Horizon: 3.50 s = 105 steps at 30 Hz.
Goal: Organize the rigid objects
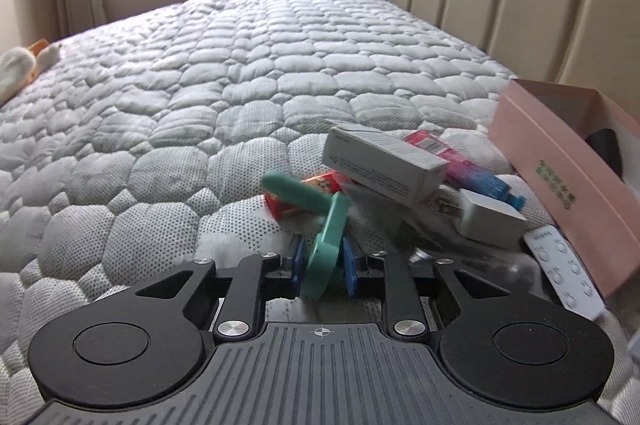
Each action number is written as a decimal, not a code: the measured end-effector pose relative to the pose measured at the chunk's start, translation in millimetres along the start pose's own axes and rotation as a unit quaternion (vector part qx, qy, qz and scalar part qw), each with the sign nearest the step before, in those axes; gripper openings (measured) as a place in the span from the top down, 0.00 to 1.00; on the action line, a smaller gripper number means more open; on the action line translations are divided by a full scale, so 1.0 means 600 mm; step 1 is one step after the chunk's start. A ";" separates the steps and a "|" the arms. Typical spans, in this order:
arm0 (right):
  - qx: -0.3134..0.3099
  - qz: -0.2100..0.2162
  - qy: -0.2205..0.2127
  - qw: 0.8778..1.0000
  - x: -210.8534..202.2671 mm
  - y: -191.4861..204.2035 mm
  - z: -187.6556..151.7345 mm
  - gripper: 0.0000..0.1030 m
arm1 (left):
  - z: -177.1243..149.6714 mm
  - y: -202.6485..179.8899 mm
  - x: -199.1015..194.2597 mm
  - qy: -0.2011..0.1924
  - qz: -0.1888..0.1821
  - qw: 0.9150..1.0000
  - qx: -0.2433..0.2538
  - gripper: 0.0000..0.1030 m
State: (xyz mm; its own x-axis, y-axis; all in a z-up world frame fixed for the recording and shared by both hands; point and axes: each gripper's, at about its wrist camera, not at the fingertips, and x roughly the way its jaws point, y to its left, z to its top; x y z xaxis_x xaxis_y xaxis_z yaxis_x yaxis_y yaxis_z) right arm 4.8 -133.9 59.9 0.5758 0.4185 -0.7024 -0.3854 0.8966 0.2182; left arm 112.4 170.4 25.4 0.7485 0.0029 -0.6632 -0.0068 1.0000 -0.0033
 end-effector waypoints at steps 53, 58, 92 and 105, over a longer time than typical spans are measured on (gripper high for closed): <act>-0.045 -0.077 -0.034 0.995 0.001 -0.085 -0.102 0.00 | -0.136 -0.208 -0.140 0.035 -0.143 0.984 0.098 0.82; -0.062 -0.058 -0.065 0.994 -0.036 -0.074 -0.082 0.01 | -0.154 -0.177 -0.161 0.038 -0.170 0.979 0.107 0.83; -0.119 -0.085 -0.026 0.989 -0.091 -0.008 -0.071 0.54 | -0.171 -0.243 -0.251 0.001 -0.189 0.970 0.153 0.86; -0.080 -0.089 -0.091 0.989 -0.159 -0.013 -0.097 0.54 | 0.059 -0.337 -0.224 -0.082 -0.205 0.968 0.121 0.86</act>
State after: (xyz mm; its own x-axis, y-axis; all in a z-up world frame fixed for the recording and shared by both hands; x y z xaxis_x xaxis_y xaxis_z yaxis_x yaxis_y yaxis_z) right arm -89.1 -189.0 85.4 0.7595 0.2889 -0.5828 -0.3675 0.9299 -0.0179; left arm 36.7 -31.8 141.8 0.7502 -0.4135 -0.5160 0.4542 0.8894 -0.0525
